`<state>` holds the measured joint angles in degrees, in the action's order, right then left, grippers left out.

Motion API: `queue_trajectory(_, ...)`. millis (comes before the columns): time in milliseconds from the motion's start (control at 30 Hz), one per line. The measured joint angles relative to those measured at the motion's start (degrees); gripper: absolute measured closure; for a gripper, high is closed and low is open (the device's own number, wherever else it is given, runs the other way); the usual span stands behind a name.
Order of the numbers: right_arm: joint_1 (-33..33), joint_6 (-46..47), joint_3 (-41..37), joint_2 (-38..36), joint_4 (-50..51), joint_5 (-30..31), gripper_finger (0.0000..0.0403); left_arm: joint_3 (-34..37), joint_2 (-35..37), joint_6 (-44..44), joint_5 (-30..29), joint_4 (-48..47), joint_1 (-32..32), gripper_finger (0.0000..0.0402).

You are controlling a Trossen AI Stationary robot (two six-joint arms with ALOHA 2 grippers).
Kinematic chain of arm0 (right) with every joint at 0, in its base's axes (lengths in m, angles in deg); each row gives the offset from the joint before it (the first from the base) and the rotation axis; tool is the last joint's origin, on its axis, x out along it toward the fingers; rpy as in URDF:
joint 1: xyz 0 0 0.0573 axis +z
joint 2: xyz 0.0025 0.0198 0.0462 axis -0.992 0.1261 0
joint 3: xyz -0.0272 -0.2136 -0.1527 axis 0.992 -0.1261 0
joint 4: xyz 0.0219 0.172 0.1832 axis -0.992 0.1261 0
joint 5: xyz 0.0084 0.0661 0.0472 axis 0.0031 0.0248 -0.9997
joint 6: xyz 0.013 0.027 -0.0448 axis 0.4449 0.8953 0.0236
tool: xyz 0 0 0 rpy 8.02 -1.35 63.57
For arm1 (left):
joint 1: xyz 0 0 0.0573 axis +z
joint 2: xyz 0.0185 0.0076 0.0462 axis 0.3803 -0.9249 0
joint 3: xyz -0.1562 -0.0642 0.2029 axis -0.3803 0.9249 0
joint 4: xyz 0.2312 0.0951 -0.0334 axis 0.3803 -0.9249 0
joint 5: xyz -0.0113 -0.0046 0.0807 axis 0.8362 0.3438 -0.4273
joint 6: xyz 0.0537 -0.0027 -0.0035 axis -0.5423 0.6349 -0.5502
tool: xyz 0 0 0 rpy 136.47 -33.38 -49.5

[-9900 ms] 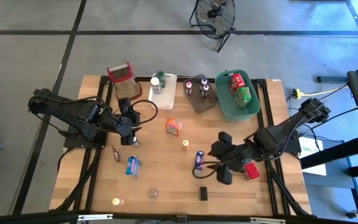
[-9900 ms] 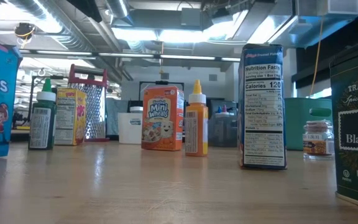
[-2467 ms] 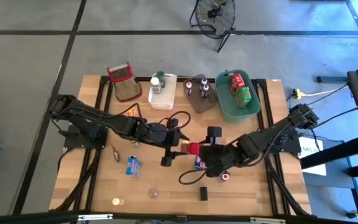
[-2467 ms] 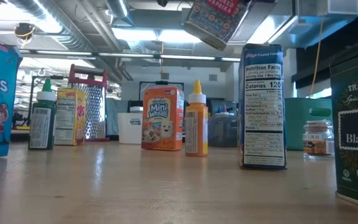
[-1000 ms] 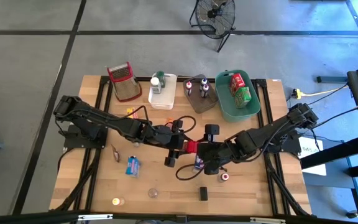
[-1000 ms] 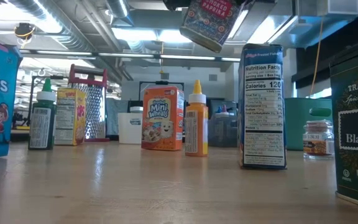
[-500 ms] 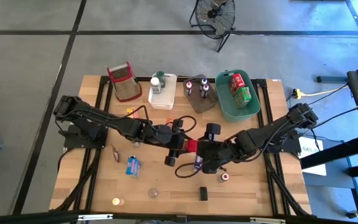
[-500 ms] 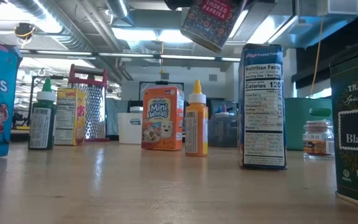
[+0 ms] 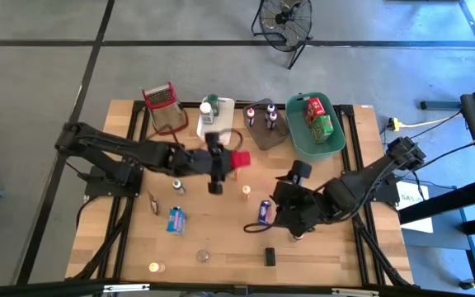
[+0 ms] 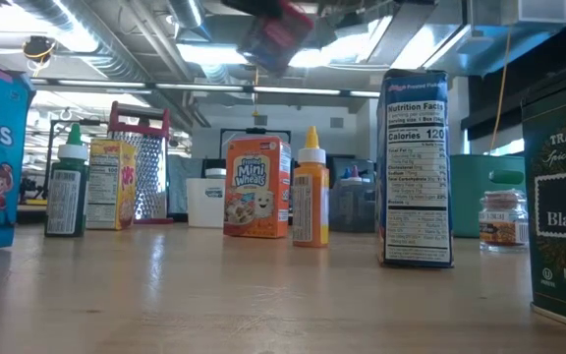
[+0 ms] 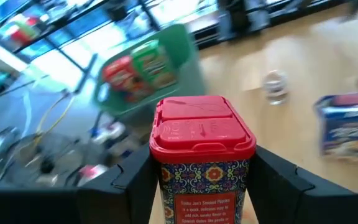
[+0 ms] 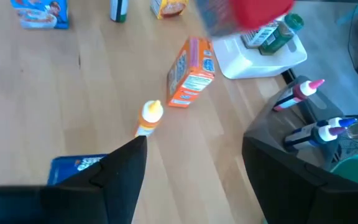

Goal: Pick & Place Kitchen Items
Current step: Put the red seasoning can into the white bin

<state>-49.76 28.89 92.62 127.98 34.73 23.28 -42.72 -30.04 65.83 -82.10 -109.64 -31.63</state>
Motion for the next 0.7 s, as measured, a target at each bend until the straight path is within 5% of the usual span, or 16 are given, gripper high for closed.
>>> queue_trajectory(200,2.4,2.1,0.0,0.0,-0.1,0.1,0.0137,0.0,7.9,0.4,-0.5,-7.0,9.2,0.0201)
queue_trajectory(300,3.6,2.3,0.0,0.0,-0.3,1.6,0.0137,4.1,11.9,-0.2,4.0,-4.8,15.7,0.0201)
queue_trajectory(567,5.4,3.1,0.0,0.2,-1.1,4.0,0.0137,28.8,20.7,4.0,23.9,25.2,35.2,0.0201)
queue_trajectory(700,5.4,3.5,0.0,0.2,-1.1,4.2,0.0137,38.2,20.3,8.1,27.3,40.7,38.9,0.0201)
